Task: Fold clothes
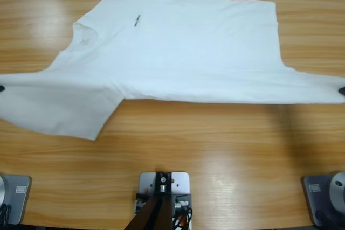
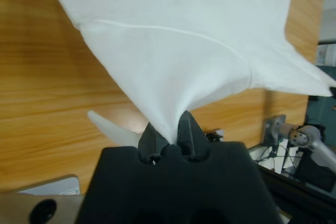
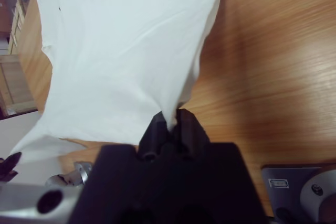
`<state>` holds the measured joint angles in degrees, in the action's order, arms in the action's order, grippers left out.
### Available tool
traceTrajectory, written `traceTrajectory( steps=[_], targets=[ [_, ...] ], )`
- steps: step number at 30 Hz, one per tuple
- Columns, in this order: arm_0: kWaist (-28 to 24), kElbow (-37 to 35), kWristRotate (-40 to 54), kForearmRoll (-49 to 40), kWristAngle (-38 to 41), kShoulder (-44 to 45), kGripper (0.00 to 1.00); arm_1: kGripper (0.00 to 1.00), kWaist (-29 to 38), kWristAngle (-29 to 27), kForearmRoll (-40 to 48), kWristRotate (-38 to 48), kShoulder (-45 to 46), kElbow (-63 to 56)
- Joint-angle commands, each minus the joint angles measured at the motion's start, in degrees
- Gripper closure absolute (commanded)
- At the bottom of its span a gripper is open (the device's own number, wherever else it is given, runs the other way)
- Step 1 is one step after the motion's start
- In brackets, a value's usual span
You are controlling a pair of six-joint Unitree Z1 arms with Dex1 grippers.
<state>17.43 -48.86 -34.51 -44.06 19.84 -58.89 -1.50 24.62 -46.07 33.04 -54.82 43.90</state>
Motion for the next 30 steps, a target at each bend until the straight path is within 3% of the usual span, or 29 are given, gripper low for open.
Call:
traceTrajectory(
  steps=[1, 8, 16, 30],
  targets=[
    [0.29, 1.23, -0.09, 4.46, -1.93, -6.5, 1.0, 1.0, -0.43, 0.87, 4.85, 1.33, -4.5, -0.71],
    [-1.72, -5.61, 2.08, 7.74, -1.93, -18.28, 1.0, 1.0, -0.43, 1.73, 9.86, -1.33, -17.53, 2.9],
    [-7.52, -10.16, 5.78, 7.94, -0.98, -26.61, 1.0, 1.0, -0.43, 2.01, 10.0, -4.79, -29.85, 11.21],
    [-8.12, -16.48, 7.05, 8.81, -0.8, -38.02, 1.0, 1.0, -0.43, 2.91, 10.3, -8.09, -43.1, 15.04]
  ],
)
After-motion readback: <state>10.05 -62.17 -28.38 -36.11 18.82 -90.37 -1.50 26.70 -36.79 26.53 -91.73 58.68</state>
